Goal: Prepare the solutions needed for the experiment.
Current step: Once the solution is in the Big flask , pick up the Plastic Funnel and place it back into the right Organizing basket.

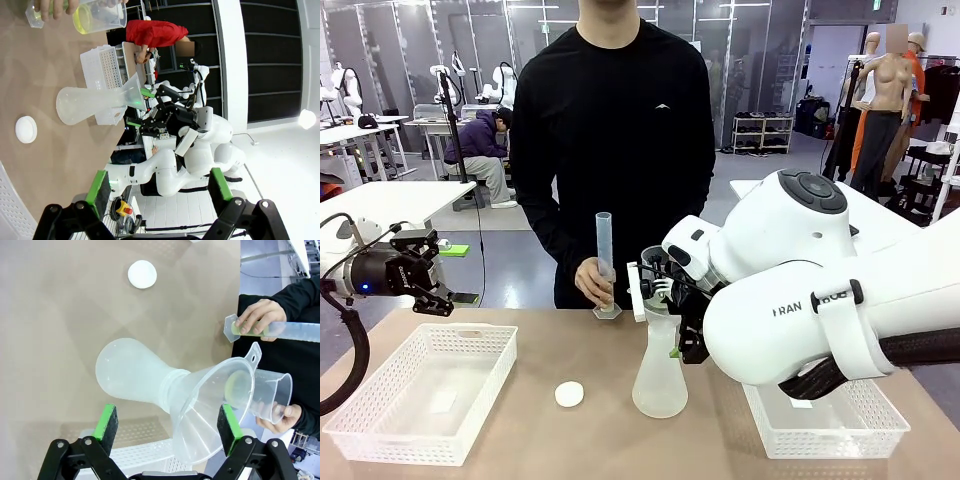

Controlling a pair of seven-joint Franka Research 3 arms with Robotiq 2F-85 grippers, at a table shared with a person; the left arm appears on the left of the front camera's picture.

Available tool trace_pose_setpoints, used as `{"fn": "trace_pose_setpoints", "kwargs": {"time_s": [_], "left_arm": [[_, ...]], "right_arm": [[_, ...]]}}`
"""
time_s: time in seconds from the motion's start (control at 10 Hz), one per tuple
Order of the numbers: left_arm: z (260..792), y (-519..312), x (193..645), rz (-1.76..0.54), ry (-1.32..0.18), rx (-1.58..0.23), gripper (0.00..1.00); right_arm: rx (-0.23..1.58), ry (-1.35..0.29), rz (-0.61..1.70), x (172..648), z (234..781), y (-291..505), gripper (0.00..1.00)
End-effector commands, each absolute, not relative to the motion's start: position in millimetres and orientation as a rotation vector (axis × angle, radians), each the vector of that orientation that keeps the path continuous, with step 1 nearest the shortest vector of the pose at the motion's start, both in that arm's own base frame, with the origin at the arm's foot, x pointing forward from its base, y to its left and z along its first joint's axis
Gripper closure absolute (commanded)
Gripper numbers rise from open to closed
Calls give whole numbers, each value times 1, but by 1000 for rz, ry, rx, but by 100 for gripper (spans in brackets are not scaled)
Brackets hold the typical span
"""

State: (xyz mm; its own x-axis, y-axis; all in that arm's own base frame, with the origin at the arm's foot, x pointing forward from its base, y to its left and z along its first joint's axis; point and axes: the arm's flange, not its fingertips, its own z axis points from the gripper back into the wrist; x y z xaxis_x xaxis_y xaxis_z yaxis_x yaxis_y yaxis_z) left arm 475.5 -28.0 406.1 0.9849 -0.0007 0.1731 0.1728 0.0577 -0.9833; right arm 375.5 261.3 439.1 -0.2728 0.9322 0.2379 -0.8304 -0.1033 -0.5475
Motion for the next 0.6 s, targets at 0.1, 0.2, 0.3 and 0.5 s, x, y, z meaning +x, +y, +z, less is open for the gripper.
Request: {"fn": "trace_pose_setpoints", "kwargs": {"time_s": [0.1, 0.2, 0.3, 0.5], "left_arm": [[408, -28, 476, -127, -150, -1511, 0], [408, -28, 476, -127, -150, -1511, 0], [408, -28, 476, -127, -150, -1511, 0], [408, -28, 476, -127, -150, -1511, 0]], "right_arm": [[-199, -723, 1710, 375, 441, 262, 0], [-199, -723, 1710, 375, 441, 262, 0], [-199, -723, 1710, 375, 441, 262, 0], [-199, -723, 1710, 375, 441, 262, 0]]}}
